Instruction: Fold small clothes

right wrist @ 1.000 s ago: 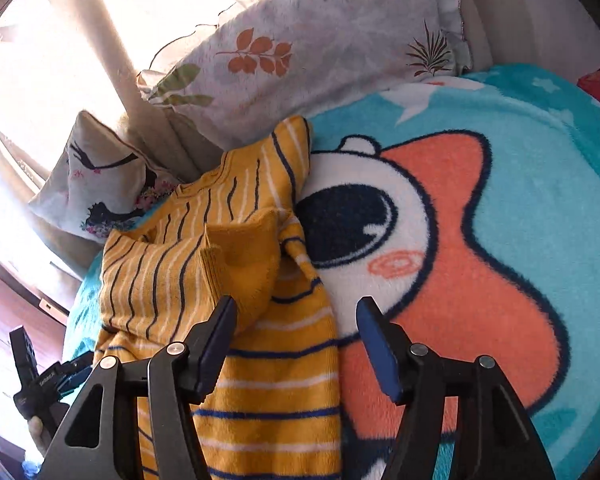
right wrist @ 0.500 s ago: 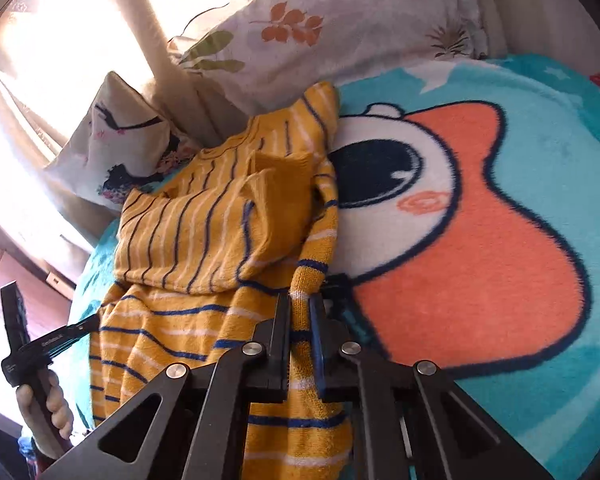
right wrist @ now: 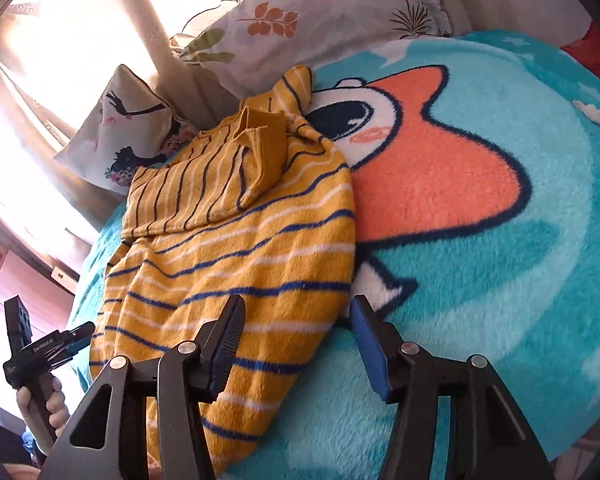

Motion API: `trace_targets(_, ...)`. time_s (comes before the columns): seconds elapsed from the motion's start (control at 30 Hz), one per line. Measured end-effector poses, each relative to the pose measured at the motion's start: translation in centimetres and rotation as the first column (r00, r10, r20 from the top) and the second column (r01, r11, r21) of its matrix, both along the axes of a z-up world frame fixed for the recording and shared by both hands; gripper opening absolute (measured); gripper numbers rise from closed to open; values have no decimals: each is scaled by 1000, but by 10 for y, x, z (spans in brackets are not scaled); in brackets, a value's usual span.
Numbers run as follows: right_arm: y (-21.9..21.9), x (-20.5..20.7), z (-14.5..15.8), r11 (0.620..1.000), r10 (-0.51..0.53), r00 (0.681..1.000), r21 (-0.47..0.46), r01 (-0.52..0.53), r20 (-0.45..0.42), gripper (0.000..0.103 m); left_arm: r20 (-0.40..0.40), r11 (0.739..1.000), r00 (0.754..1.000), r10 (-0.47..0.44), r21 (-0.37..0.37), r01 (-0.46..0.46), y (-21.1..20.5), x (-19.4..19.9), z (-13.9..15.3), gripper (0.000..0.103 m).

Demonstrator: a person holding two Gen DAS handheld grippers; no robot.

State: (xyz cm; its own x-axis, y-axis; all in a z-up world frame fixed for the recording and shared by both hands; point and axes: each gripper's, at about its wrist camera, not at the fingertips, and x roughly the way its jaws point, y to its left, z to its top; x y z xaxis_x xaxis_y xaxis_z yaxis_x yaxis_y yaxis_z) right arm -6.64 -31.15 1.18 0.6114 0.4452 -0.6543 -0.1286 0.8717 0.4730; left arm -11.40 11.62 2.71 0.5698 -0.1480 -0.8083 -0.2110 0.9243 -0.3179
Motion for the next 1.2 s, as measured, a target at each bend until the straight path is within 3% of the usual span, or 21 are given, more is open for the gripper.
trace_targets(0.07, 6, -11, -2, 1000, 16, 1000, 19, -16, 8, 60, 27, 998, 999, -34, 54, 33, -22, -7, 1, 64)
trace_targets(0.13, 15, -23, -5, 997, 46, 999, 53, -48, 24, 61, 45, 996, 996, -73, 53, 70, -41, -12, -2, 75)
trace_targets(0.2, 31, -35, -6, 996, 76, 995, 44, -79, 57, 61, 76, 994, 993, -90, 68, 85, -60, -18, -5, 77)
trace_targets(0.23, 41, -40, -5, 995, 93, 993, 22, -95, 71, 60, 84, 989, 991, -108, 107, 99, -70, -20, -5, 69)
trace_targets(0.27, 50, -43, -4, 994, 114, 990, -3, -114, 79, 51, 80, 981, 988, -133, 153, 120, -79, -20, -5, 53)
trace_targets(0.3, 56, -44, -4, 990, 140, 988, -19, -139, 71, 20, 63, 970, 987, -148, 203, 133, -85, -19, -4, 10)
trace_targets(0.53, 11, -68, 20, 995, 101, 991, 8, -102, 93, 8, 118, 988, 989, -93, 137, 76, -41, -48, 32, 9)
trace_targets(0.63, 4, -77, 12, 994, 113, 993, -14, -112, 47, 9, 80, 988, 991, -112, 120, 101, -36, -56, 23, 10)
trace_targets(0.73, 11, -77, 2, 989, 128, 992, -69, -128, 1, 13, 36, 984, 990, -133, 126, 128, -32, -54, 10, 12)
trace_targets(0.8, 4, -75, 8, 991, 123, 992, -59, -122, 7, 16, 37, 983, 990, -135, 134, 129, -23, -56, 10, 17)
trace_targets(0.93, -15, -58, 40, 990, 40, 997, -136, -30, 72, 39, 86, 974, 990, -115, 207, 95, -1, -60, 28, 31)
trace_targets(1.0, -19, -35, 54, 987, 9, 995, -162, 7, 101, 49, 113, 965, 989, -93, 256, 61, 7, -55, 38, 35)
trace_targets(1.1, -17, 15, 70, 986, -4, 991, -163, 26, 134, 70, 164, 970, 985, -54, 241, 13, 19, -35, 50, 49)
trace_targets(1.2, -6, 79, 82, 978, 0, 985, -204, 35, 171, 71, 195, 979, 980, -35, 202, -5, 19, -5, 59, 50)
